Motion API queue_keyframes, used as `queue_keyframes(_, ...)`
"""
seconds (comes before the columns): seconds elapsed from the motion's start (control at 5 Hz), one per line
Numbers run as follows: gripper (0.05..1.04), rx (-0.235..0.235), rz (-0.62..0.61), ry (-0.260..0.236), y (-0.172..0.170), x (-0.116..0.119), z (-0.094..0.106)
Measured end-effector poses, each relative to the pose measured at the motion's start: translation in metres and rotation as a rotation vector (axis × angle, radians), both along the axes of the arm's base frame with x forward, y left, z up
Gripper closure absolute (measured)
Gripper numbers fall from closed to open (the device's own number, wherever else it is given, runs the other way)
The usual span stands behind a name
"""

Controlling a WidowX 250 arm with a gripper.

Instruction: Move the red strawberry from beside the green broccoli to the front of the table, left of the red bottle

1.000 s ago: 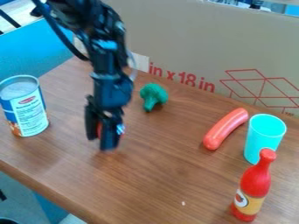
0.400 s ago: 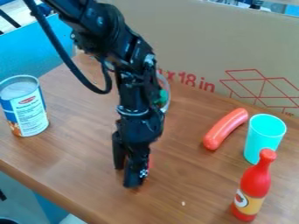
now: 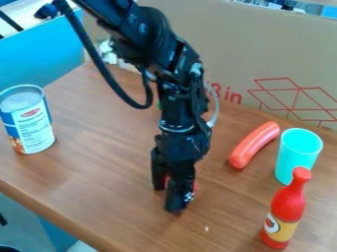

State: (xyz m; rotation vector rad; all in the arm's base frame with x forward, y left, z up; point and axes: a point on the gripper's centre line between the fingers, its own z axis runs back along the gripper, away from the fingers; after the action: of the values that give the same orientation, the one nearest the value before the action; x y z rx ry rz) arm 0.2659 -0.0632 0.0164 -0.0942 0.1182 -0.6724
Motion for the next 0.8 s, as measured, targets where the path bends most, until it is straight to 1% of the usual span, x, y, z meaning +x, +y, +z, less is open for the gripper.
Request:
queue_keyframes(0.2, 0.102, -0.023, 0.133, -0.015, 0.011, 0.003, 0.004)
queue_keyframes(0.4, 0.098, -0.059, 0.263, -0.076, 0.024, -0.001, 0.012)
queue_keyframes(0.6, 0.095, -0.084, 0.359, -0.167, 0.038, -0.004, 0.039)
queue_keyframes(0.8, 0.094, -0.117, 0.394, -0.175, 0.045, -0.016, 0.071)
